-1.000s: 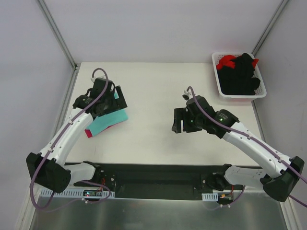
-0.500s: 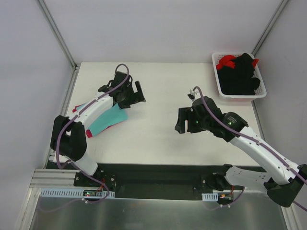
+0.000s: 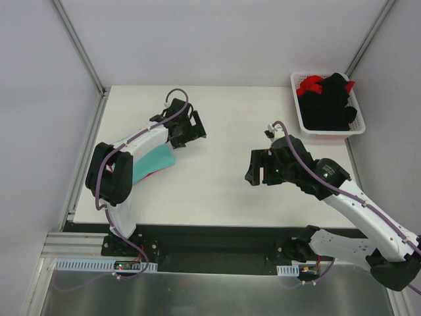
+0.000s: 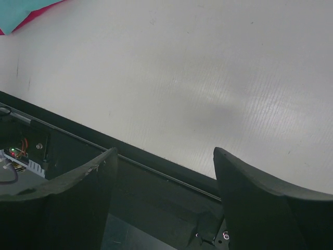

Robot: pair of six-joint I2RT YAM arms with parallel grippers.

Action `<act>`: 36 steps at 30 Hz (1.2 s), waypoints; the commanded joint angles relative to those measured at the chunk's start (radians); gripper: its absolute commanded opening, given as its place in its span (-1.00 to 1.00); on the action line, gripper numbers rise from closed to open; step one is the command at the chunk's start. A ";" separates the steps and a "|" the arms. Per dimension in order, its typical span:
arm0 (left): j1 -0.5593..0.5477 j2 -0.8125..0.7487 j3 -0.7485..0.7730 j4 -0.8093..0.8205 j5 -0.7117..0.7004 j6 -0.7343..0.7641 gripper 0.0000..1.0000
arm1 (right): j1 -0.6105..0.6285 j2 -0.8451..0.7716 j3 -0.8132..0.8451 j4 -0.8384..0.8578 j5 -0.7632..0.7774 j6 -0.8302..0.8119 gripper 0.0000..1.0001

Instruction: Fold and stack the t-shirts

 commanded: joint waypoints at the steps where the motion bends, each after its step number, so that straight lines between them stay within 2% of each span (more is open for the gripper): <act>1: -0.001 0.007 -0.006 -0.038 -0.123 -0.012 0.93 | 0.001 -0.024 0.001 -0.029 0.025 -0.009 0.54; 22: 0.031 -0.009 -0.134 -0.096 -0.250 0.040 0.94 | 0.003 -0.047 -0.016 -0.033 0.023 0.004 0.56; 36: 0.129 -0.164 -0.304 -0.154 -0.326 0.061 0.96 | 0.003 -0.042 -0.013 -0.020 0.008 0.008 0.56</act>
